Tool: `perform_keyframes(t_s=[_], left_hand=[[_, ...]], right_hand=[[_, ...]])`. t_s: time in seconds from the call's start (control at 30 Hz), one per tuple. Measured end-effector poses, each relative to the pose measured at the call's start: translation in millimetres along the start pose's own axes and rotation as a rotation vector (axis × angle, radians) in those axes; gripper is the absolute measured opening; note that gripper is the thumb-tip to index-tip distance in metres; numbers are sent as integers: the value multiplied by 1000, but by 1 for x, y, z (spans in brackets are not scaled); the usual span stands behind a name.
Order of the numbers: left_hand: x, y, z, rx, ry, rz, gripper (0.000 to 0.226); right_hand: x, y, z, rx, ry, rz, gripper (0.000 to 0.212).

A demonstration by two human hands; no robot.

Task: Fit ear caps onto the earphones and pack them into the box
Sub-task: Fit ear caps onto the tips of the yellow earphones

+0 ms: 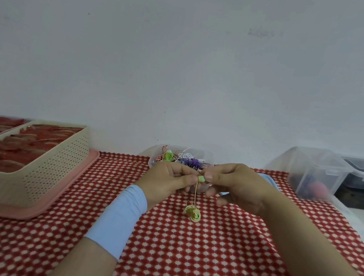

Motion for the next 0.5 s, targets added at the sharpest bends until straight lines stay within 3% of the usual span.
perform_keyframes(t_s=[0.1, 0.5], left_hand=[[2, 2, 1, 0, -22, -55, 13], [2, 6, 0, -6, -39, -66, 13]], right_hand=[[-1, 0, 1, -14, -28, 2, 15], [4, -1, 1, -48, -33, -26, 21]])
Point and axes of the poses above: each hand's wrist, its own z-axis towards the middle knuckle, its own x-axis out of the palm, y = z × x, the point moved 5 cm from there along z, towards the middle knuckle, and after that the axes turned 3 degrees about -y, right-handed, at the moved point
